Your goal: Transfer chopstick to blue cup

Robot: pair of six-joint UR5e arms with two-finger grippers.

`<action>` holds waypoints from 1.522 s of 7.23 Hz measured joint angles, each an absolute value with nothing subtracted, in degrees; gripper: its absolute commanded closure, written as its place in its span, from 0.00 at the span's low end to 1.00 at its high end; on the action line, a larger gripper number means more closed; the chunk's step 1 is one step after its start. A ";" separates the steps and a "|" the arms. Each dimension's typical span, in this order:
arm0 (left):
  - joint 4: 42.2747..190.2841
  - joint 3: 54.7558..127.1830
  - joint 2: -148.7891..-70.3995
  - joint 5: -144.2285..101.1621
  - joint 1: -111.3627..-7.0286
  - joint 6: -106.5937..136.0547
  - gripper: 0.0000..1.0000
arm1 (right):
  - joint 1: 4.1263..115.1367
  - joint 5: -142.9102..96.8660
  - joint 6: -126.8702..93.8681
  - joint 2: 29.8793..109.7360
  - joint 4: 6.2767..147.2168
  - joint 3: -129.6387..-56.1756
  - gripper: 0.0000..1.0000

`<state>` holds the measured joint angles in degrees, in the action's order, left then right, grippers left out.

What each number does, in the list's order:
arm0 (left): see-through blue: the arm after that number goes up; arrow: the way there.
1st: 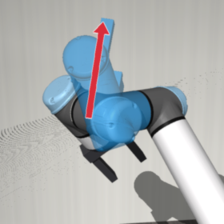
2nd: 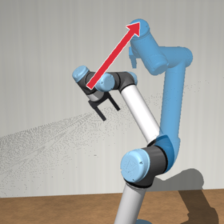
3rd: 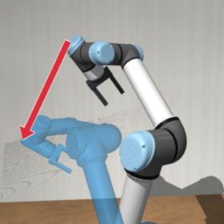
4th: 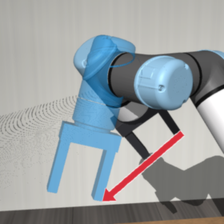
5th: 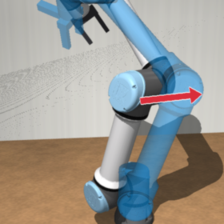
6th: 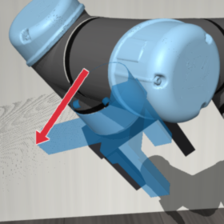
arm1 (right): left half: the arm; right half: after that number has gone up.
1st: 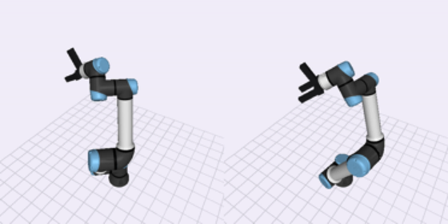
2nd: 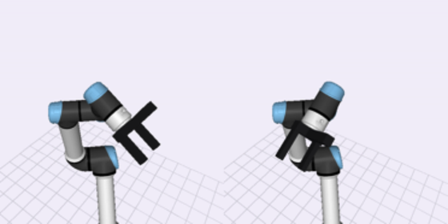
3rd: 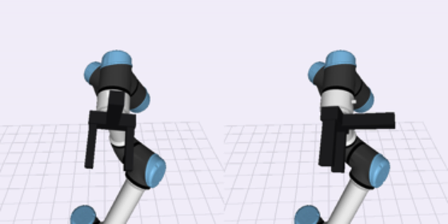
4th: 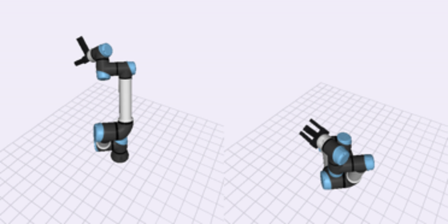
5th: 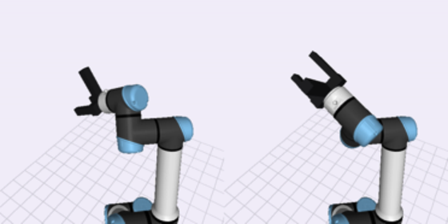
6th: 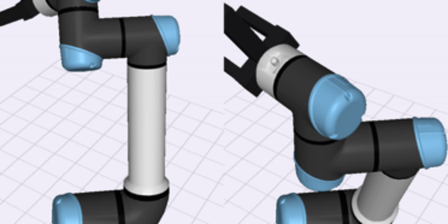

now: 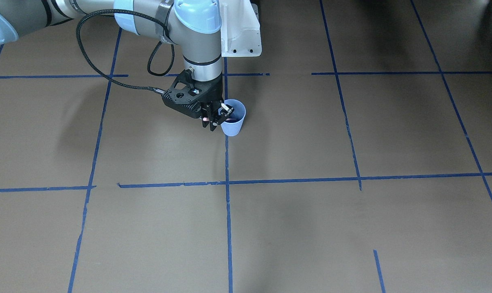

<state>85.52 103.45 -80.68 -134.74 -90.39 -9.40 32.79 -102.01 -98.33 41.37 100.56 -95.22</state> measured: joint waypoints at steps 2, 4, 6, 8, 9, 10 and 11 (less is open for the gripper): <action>85.52 103.45 -80.68 -134.77 -90.36 -9.40 0.00 | 32.80 -102.04 -97.38 41.29 100.55 -95.44 0.00; 85.52 103.45 -80.68 -134.74 -90.35 -9.40 0.00 | 34.66 -104.49 -93.27 41.25 100.62 -95.96 0.00; 85.52 103.43 -80.68 -134.69 -90.35 -9.38 0.00 | 39.95 -111.71 -85.16 42.90 100.78 -96.66 0.00; 85.11 102.94 -80.63 -134.47 -90.35 -9.30 0.00 | 47.12 -119.30 -72.59 46.80 100.84 -97.13 0.00; 84.75 102.25 -80.61 -134.42 -90.35 -9.09 0.00 | 51.55 -123.38 -64.78 49.44 100.89 -97.17 0.00; 84.43 101.91 -80.62 -134.40 -90.33 -8.11 0.00 | 55.93 -126.65 -56.26 52.47 100.97 -97.18 0.00; 84.30 101.87 -80.68 -134.39 -90.30 -6.70 0.00 | 59.94 -128.75 -47.18 55.74 101.03 -97.07 0.00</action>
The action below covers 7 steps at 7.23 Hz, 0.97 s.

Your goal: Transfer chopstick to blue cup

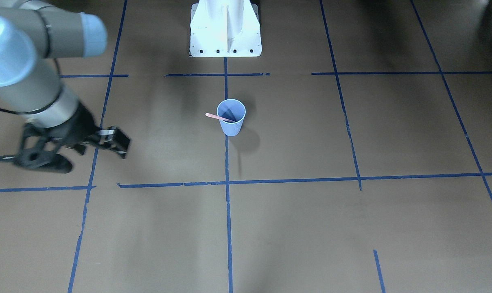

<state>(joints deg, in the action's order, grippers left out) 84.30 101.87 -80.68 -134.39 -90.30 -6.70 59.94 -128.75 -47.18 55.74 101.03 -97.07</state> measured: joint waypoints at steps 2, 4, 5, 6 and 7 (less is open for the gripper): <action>84.58 101.88 -80.75 -134.46 -90.27 -5.98 0.00 | 67.08 -130.87 -29.84 63.00 101.03 -96.97 0.00; 84.98 102.17 -80.77 -134.54 -90.26 -6.10 0.00 | 74.46 -132.33 -12.21 72.45 100.86 -97.46 0.00; 85.04 102.54 -80.77 -134.44 -90.26 -6.13 0.00 | 78.43 -132.55 -3.72 77.11 100.76 -97.55 0.00; 85.06 102.80 -80.80 -134.35 -90.26 -6.17 0.00 | 82.38 -132.61 3.54 81.78 100.61 -97.70 0.00; 85.08 102.95 -80.86 -134.32 -90.26 -6.21 0.00 | 85.74 -132.50 8.22 86.54 100.30 -98.20 0.00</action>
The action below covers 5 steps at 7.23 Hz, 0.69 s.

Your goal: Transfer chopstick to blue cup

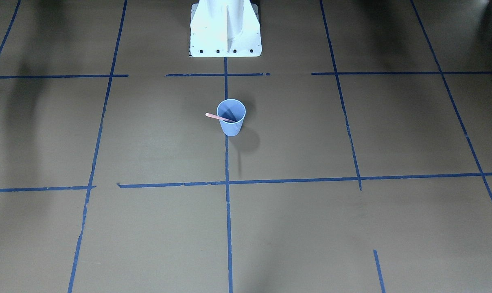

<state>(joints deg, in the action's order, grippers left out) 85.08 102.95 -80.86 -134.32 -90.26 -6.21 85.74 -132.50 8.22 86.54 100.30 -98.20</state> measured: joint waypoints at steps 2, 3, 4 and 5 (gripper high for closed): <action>85.10 103.10 -80.93 -134.32 -90.26 -6.24 0.00 | 89.33 -132.16 10.96 94.47 96.82 -98.94 0.00; 85.13 103.18 -80.94 -134.38 -90.25 -6.24 0.00 | 89.87 -132.07 10.61 96.54 95.03 -99.01 0.00; 85.16 103.22 -80.94 -134.43 -90.21 -6.24 0.00 | 90.08 -132.05 10.02 97.45 94.20 -99.11 0.00; 85.14 103.31 -80.95 -134.48 -90.19 -6.24 0.00 | 90.13 -132.10 9.62 97.76 93.92 -99.17 0.00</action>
